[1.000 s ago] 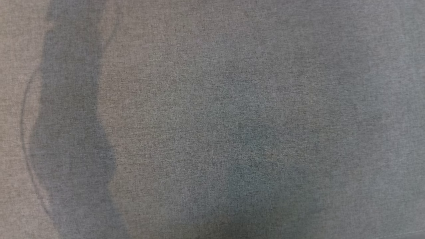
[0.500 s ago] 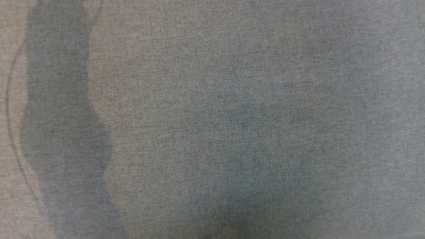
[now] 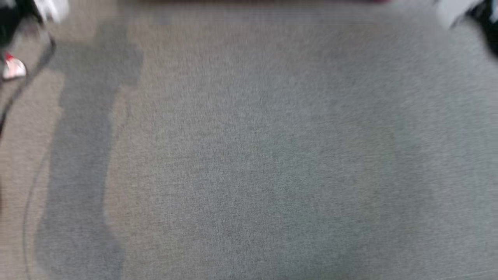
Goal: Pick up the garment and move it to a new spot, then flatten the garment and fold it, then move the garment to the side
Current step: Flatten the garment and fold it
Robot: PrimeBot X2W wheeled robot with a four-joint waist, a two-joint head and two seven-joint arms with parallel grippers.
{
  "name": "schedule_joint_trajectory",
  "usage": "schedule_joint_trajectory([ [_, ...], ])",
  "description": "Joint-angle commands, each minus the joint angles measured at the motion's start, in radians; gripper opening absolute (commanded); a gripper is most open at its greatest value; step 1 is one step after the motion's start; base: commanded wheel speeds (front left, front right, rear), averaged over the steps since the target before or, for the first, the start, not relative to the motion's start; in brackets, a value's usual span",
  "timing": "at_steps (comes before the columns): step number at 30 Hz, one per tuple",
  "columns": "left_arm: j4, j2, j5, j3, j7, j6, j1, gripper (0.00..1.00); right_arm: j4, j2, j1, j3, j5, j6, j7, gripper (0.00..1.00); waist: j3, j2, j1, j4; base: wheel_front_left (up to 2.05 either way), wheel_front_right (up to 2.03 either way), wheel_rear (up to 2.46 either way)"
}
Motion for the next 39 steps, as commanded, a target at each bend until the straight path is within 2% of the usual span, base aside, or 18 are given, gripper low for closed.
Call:
schedule_joint_trajectory([
  [1, -0.016, 0.024, -0.024, -0.020, 0.011, 0.000, 0.063, 0.00, -0.023, -0.015, 0.052, 0.026, 0.028, 0.000, 0.015, 0.00, -0.099, 0.0000, -0.0001, -0.006, 0.00, 0.00, 0.00],
  [11, -0.172, 0.142, -0.190, -0.116, 0.116, 0.000, 0.434, 0.00, -0.226, -0.125, 0.335, 0.172, 0.209, 0.000, 0.191, 0.00, -0.323, 0.0000, -0.0001, -0.026, 0.00, 0.00, 0.00],
  [20, -0.327, 0.224, -0.254, -0.150, 0.146, 0.014, 0.659, 0.00, -0.375, -0.230, 0.515, 0.197, 0.290, 0.000, 0.297, 0.00, -0.404, 0.0000, -0.0001, -0.028, 0.00, 0.00, 0.00],
  [27, -0.480, 0.311, -0.283, -0.185, 0.195, 0.070, 0.816, 0.00, -0.464, -0.303, 0.660, 0.205, 0.316, 0.000, 0.357, 0.00, -0.435, 0.0000, -0.0001, -0.023, 0.00, 0.00, 0.00],
  [31, -0.604, 0.376, -0.304, -0.206, 0.224, 0.121, 0.909, 0.00, -0.530, -0.348, 0.759, 0.207, 0.332, 0.000, 0.385, 0.00, -0.452, 0.0000, -0.0001, -0.018, 0.00, 0.00, 0.00],
  [39, -0.778, 0.456, -0.340, -0.213, 0.247, 0.190, 1.012, 0.00, -0.614, -0.424, 0.869, 0.204, 0.359, 0.000, 0.430, 0.00, -0.450, 0.0000, -0.0001, -0.009, 0.00, 0.00, 0.00],
])
